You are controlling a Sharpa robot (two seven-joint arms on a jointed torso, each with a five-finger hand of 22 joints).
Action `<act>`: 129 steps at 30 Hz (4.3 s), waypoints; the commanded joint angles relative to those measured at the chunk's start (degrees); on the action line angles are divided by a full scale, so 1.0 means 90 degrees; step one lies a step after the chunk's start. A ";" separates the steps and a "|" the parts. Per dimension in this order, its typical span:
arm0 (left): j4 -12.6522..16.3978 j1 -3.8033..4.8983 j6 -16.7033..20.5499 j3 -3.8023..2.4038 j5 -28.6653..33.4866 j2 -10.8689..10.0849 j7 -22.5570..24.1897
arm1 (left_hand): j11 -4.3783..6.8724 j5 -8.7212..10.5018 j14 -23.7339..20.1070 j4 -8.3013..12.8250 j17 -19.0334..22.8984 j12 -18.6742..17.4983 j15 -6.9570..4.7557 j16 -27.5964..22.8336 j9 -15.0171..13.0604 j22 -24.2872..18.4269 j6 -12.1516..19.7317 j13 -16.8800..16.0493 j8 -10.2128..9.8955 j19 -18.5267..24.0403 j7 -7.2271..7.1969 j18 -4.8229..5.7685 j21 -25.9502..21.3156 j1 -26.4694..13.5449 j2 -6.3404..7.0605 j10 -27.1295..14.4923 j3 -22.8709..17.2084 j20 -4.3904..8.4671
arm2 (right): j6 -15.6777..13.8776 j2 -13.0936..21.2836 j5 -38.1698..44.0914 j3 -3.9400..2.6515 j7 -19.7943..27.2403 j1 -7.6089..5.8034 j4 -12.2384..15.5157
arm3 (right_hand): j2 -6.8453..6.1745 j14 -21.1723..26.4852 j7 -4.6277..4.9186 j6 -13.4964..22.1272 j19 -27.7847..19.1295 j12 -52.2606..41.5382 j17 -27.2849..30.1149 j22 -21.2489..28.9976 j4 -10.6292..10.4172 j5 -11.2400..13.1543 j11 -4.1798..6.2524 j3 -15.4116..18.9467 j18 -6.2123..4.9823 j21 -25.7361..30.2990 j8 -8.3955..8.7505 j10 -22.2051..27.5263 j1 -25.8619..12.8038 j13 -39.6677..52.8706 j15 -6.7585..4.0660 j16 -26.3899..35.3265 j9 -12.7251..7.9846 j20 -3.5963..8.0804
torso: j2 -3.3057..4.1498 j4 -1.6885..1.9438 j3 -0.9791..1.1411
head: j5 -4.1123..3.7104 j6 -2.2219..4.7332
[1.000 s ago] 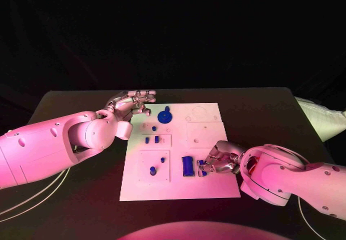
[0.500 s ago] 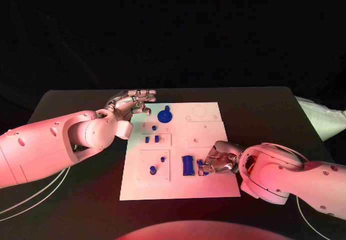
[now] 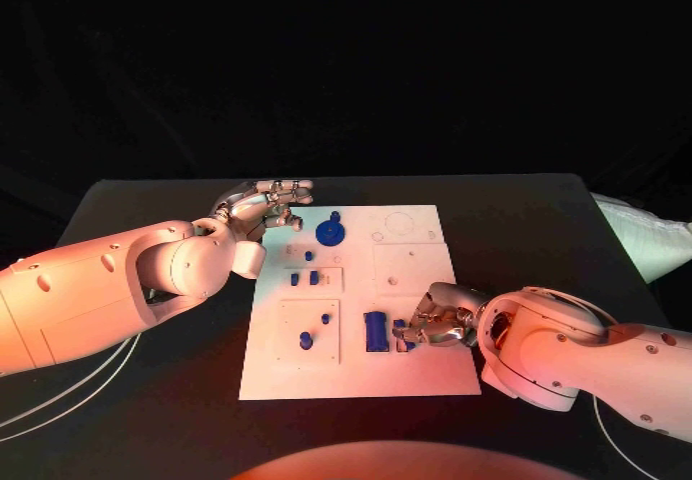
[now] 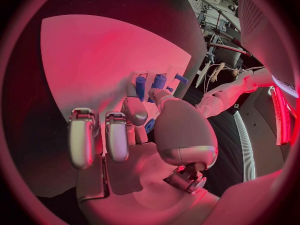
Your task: Assemble the parts on the task board
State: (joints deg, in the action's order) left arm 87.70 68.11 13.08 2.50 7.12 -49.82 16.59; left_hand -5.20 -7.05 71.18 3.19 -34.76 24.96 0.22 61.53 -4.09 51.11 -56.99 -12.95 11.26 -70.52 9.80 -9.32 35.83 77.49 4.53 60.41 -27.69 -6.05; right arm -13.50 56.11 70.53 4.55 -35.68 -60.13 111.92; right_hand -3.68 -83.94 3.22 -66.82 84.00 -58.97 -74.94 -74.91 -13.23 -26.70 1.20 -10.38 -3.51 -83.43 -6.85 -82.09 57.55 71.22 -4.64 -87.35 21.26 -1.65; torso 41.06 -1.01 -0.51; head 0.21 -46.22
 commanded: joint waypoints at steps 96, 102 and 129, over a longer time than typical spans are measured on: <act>0.0251 -0.0883 0.3448 -0.0278 -0.0791 0.0570 0.1467 | 0.0578 0.0784 -0.6696 -0.0355 0.3862 -0.2773 -0.0024 -0.6836 0.0454 -0.5180 0.5098 0.1439 -0.1251 0.6834 -0.1088 0.1036 -0.3981 -0.6885 -0.0503 -0.5425 0.3076 0.0672 | -0.3402 -0.1269 -0.7837 -0.0505 0.7275 -0.0003 -0.2441 | 0.0409 0.7872 -0.0358 0.6198 -0.7979 0.6552 0.8326 0.8324 0.1470 0.2966 -0.0133 0.1153 0.0390 0.9270 0.0761 0.7700 -0.4651 -0.7914 0.0516 0.9705 -0.2362 0.0183 | -0.1098 0.0112 0.0056 | -0.0023 0.1316; 0.0251 -0.0883 0.3448 -0.0278 -0.0791 0.0570 0.1467 | 0.0578 0.0784 -0.6956 -0.0355 0.3862 -0.2773 -0.0024 -0.6836 0.0454 -0.5679 0.5362 0.1439 -0.1251 0.7045 -0.1088 0.1036 -0.3981 -0.7256 -0.0503 -0.5702 0.3076 0.0672 | -0.3402 -0.1269 -0.7837 -0.0505 0.7275 -0.0003 -0.2441 | 0.0409 0.8186 -0.0358 0.6463 -0.8272 0.6552 0.8326 0.8324 0.1470 0.2966 -0.0133 0.1153 0.0390 0.9270 0.0761 0.8005 -0.5024 -0.7914 0.0516 0.9705 -0.2362 0.0183 | -0.1098 0.0112 0.0056 | -0.0023 0.1316; 0.0251 -0.0883 0.3448 -0.0278 -0.0791 0.0570 0.1467 | 0.0578 0.0784 -0.7909 -0.0355 0.3862 -0.2773 -0.0024 -0.6836 0.0454 -0.5679 0.6333 0.1439 -0.1251 0.7836 -0.1088 0.1036 -0.3981 -0.8610 -0.0503 -0.6712 0.3076 0.0672 | -0.3402 -0.1269 -0.7837 -0.0505 0.7275 -0.0003 -0.2441 | 0.0409 0.9327 -0.0358 0.7425 -0.9333 0.6552 0.8326 0.8324 0.1470 0.2966 -0.0133 0.1153 0.0390 0.9270 0.0761 0.9121 -0.6395 -0.7914 0.0516 0.9705 -0.2362 0.0183 | -0.1098 0.0112 0.0056 | -0.0023 0.1316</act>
State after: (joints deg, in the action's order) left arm 89.83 60.14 44.00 0.06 0.66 -44.74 28.74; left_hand 0.01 -0.39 0.30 0.02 -0.08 0.33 0.01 0.38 -0.06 0.05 -0.28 -0.10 0.39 -0.21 -0.03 -0.86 0.21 0.43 -0.01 0.30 -0.32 -0.01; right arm -44.23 44.70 -0.32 0.03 28.95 -60.17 89.87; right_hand -0.01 -0.29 -0.02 -0.20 0.27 -0.39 -0.08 -0.09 0.08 -0.19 0.03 -0.32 -0.34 -0.21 -0.19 -0.28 0.31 0.09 -0.01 -0.23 0.08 -0.02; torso 31.18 0.00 0.00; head -0.01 -34.37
